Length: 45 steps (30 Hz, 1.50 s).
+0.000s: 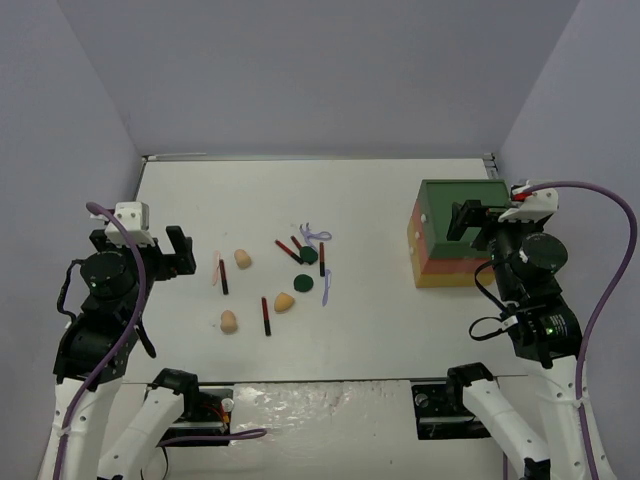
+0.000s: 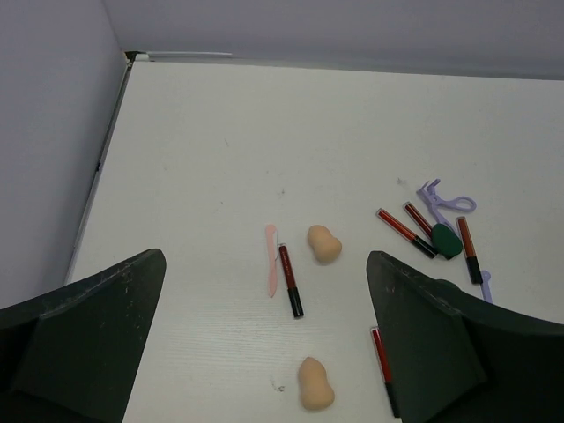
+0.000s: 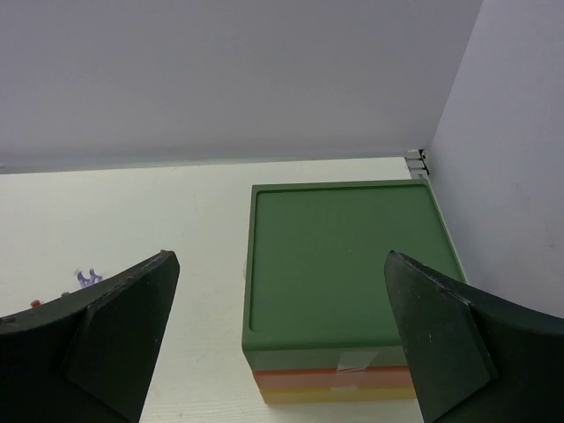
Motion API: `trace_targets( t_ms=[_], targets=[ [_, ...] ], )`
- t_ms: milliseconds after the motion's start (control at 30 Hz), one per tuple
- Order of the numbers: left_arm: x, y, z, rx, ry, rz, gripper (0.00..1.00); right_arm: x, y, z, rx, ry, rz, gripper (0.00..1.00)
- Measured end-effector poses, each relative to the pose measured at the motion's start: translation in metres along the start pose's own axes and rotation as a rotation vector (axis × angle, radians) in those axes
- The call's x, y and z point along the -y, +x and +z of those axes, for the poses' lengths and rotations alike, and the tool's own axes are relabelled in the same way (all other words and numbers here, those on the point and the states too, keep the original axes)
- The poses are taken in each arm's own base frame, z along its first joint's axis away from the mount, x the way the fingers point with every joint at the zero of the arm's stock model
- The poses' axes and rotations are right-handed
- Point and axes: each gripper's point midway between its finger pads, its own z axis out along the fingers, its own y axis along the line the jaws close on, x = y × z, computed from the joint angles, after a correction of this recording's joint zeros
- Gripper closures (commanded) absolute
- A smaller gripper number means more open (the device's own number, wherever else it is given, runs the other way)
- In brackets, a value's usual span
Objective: Organize the makeup
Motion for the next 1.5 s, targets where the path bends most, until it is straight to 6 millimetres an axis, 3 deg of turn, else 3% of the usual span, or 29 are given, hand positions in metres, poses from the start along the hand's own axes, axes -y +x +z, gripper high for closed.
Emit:
trace_targets(
  t_ms=[167, 367, 667, 900, 1133, 1500],
  targets=[
    [0.008, 0.0, 0.006, -0.034, 0.031, -0.006, 0.03, 0.003, 0.001, 0.002, -0.006, 0.021, 0.005, 0.0],
    [0.031, 0.007, 0.029, -0.102, 0.129, -0.035, 0.03, 0.005, 0.007, 0.008, -0.027, 0.047, 0.034, 0.0],
    [0.087, 0.022, 0.092, -0.249, 0.304, -0.151, 0.03, -0.003, 0.033, 0.033, -0.127, 0.051, 0.078, 0.0],
    [0.172, 0.028, 0.135, -0.34, 0.505, -0.23, 0.14, -0.014, 0.058, 0.064, -0.25, 0.049, 0.109, 0.11],
    [0.255, 0.044, 0.163, -0.422, 0.685, -0.335, 0.2, -0.021, 0.075, 0.079, -0.318, 0.041, 0.132, 0.22],
    [0.383, 0.064, 0.169, -0.456, 0.923, -0.438, 0.33, -0.03, 0.093, 0.087, -0.38, 0.017, 0.16, 0.35]
  ],
)
